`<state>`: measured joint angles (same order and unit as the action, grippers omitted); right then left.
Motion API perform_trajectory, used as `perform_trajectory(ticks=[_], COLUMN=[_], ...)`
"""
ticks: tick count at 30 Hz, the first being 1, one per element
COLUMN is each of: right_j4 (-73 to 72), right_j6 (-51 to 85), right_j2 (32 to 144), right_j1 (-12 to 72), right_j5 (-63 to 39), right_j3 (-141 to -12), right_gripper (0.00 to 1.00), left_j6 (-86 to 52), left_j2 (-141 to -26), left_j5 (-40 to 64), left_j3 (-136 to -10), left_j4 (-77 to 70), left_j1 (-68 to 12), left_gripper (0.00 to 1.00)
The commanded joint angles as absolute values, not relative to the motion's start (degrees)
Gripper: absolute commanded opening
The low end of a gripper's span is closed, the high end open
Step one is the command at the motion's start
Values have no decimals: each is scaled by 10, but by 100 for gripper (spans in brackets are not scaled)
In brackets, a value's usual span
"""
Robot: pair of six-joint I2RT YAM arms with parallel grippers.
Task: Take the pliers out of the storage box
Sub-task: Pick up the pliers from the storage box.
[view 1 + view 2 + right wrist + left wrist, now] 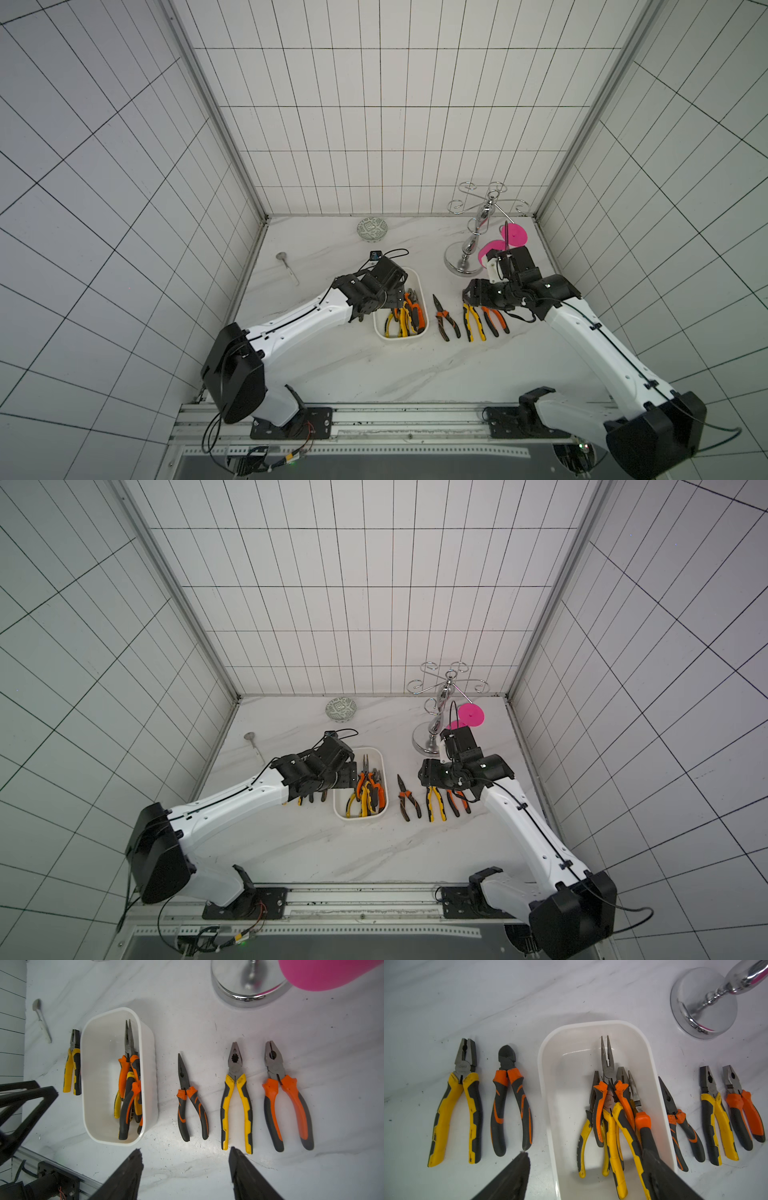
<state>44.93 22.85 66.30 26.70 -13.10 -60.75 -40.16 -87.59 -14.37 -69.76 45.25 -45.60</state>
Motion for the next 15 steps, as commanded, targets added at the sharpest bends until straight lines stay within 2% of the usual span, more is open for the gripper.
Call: perform_trajectory(ticks=[1,7,15], right_j4=[392,359,356], right_j6=[225,224,216], right_j2=[655,640,624], right_j1=[278,281,281], right_j5=[-176,-196,-182], right_j3=[-576,-553,-542], right_gripper=[71,73,75], left_j6=[-416,-389,-377], left_j2=[-935,-1027,-1095], left_j5=[-107,-97,-64], left_j3=[-754,-810,-825], left_j4=[517,524,511], left_j1=[-456,-454,-452], left_gripper=[75,55,48])
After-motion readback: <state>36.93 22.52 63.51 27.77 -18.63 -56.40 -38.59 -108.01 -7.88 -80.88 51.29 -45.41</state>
